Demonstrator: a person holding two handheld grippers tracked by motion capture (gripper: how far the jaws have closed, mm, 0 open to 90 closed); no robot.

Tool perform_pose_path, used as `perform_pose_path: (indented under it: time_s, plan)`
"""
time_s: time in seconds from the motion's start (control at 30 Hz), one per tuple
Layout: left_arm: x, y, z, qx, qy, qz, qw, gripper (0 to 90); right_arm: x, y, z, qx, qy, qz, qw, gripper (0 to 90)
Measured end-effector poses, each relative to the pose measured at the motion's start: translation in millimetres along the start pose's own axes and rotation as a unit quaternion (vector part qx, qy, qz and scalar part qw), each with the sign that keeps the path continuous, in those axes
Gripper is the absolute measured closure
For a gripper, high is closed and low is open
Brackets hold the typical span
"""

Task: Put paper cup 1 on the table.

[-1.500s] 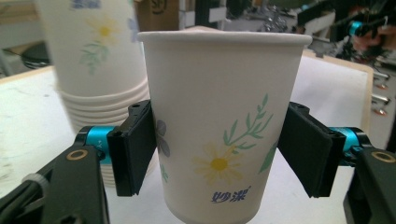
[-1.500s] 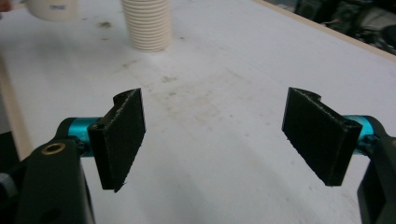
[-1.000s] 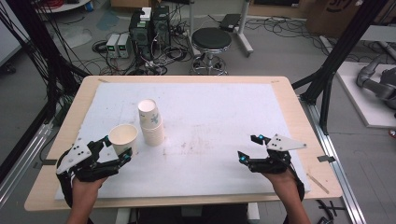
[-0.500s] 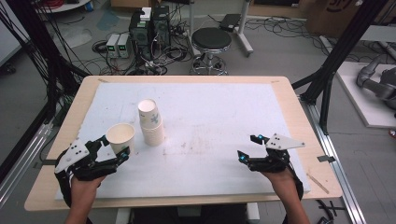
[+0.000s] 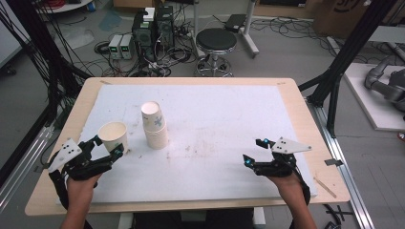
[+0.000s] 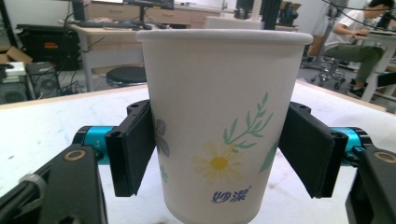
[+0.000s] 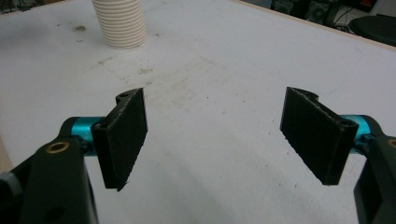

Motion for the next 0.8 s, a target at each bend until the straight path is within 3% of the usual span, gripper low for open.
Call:
perform_pose_path:
  time_s: [0.27, 0.43, 0.6, 0.8]
  plan:
    - [-20.0, 2.6, 28.6, 0.037, -0.003, 0.028, 0.9989, 29.2, -3.2, 2.4, -0.2, 0.005, 0.0, 0.006, 1.0, 23.3]
    - [-35.6, 6.4, 40.3, 0.042, -0.012, 0.05, 0.9978, 29.2, -4.5, 4.5, 0.8, 0.009, -0.001, 0.012, 0.9999, 22.8]
    - [-44.5, 12.1, 43.8, 0.038, -0.015, 0.063, 0.9971, 29.2, -5.3, 4.4, 1.2, 0.008, 0.005, 0.016, 0.9998, 22.1]
    - [-56.2, 20.6, 43.9, 0.035, 0.004, 0.099, 0.9944, 29.4, -5.7, 4.8, 1.4, 0.007, 0.003, 0.015, 0.9999, 22.1]
Point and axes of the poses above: each handheld gripper's, and its own axes: y roughly forward along the jaws, x roughly out of its top, z roughly to its left, the point moved 7 cm from there along y, roughly forward along the jaws, and after that the axes turned 14 degrees about y, right-handed, at the moved point
